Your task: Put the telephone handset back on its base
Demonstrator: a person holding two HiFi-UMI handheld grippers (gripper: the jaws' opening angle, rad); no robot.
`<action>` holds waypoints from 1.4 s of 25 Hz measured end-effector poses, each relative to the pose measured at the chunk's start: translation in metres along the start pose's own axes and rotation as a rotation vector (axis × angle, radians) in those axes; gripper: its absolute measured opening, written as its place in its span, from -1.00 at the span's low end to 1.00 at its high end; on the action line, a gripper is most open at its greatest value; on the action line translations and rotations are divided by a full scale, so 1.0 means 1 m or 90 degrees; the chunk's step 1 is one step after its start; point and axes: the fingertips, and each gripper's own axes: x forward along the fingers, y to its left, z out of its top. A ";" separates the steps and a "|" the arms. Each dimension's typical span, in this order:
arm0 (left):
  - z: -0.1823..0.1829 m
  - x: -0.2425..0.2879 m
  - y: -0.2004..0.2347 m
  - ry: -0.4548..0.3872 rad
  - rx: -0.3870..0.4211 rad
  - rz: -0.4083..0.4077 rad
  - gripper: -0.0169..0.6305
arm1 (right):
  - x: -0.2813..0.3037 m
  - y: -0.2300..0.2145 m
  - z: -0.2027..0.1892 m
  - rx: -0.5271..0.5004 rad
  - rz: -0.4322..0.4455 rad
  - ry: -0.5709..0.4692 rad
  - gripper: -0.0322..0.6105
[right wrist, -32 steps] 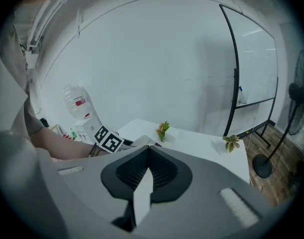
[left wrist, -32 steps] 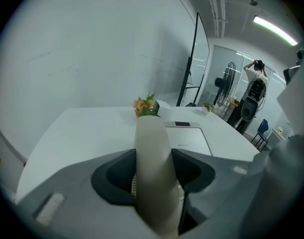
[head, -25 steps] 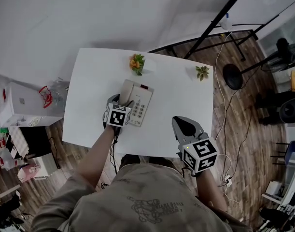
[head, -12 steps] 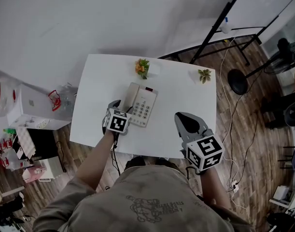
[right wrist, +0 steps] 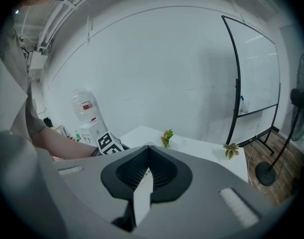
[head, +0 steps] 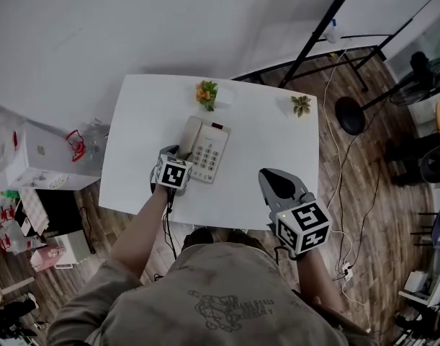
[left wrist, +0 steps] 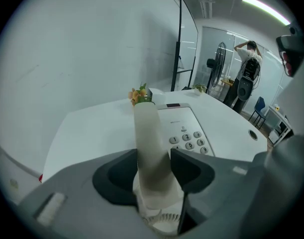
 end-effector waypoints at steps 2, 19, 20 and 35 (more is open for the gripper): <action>0.000 0.000 -0.001 0.001 0.003 0.001 -0.27 | 0.000 0.000 -0.001 0.001 0.000 0.000 -0.81; 0.161 -0.198 -0.027 -0.340 0.005 -0.037 -0.59 | -0.048 -0.013 0.101 -0.048 -0.015 -0.176 -0.81; 0.173 -0.216 -0.027 -0.369 0.005 -0.037 -0.62 | -0.054 -0.010 0.110 -0.051 -0.013 -0.195 -0.81; 0.238 -0.377 -0.058 -0.574 0.069 0.001 -0.94 | -0.140 0.020 0.183 -0.107 -0.007 -0.372 -0.81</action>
